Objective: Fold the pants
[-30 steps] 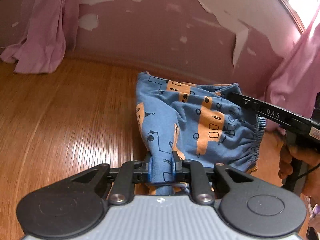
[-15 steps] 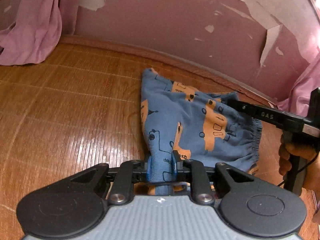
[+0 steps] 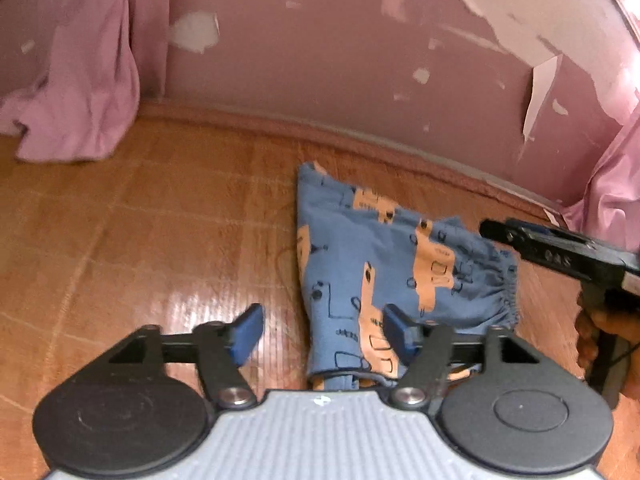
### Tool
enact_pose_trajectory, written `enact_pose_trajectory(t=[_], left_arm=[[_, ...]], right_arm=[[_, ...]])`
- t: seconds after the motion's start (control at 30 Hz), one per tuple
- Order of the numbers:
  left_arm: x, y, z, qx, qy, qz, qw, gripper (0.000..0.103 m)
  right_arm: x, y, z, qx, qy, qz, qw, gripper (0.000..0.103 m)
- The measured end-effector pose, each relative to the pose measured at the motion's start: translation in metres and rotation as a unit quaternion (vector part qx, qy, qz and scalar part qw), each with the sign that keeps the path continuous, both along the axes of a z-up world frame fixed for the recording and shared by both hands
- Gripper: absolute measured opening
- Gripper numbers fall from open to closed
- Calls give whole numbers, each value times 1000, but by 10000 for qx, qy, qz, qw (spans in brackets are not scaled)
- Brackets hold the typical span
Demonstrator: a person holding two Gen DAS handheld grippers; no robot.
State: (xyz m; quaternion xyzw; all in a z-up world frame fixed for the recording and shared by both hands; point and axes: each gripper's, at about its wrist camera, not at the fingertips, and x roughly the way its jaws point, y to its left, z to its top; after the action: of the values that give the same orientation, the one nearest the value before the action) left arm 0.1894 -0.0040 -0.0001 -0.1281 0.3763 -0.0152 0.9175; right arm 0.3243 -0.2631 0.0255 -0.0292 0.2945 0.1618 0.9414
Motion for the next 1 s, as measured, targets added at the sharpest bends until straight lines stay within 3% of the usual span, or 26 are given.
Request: enact_pose_trajectory(t=[0.07,0.33,0.6,0.8,1.0], left_arm=[[-9,-2,10,181,-141,56,9997,88],[-50,-13,48,895,-566,189,9942,103],[-110,-25,51,1133,-815,623,9883,103],[-152,-44,47,1362,-1031,458,9842,103],[-168,-59,51,1438,-1140,298,9826,103]], right_arm=[[-15,1,8,57,-132,-86,9999,76],[-87,15,38,286,-666,-211,9971,101],[-169,17,51,413,-798,-518,9946,102],[-234,16,49,474,-899,-769,9918,102],[-273,8,46,518,-961,-1024,9887,102]])
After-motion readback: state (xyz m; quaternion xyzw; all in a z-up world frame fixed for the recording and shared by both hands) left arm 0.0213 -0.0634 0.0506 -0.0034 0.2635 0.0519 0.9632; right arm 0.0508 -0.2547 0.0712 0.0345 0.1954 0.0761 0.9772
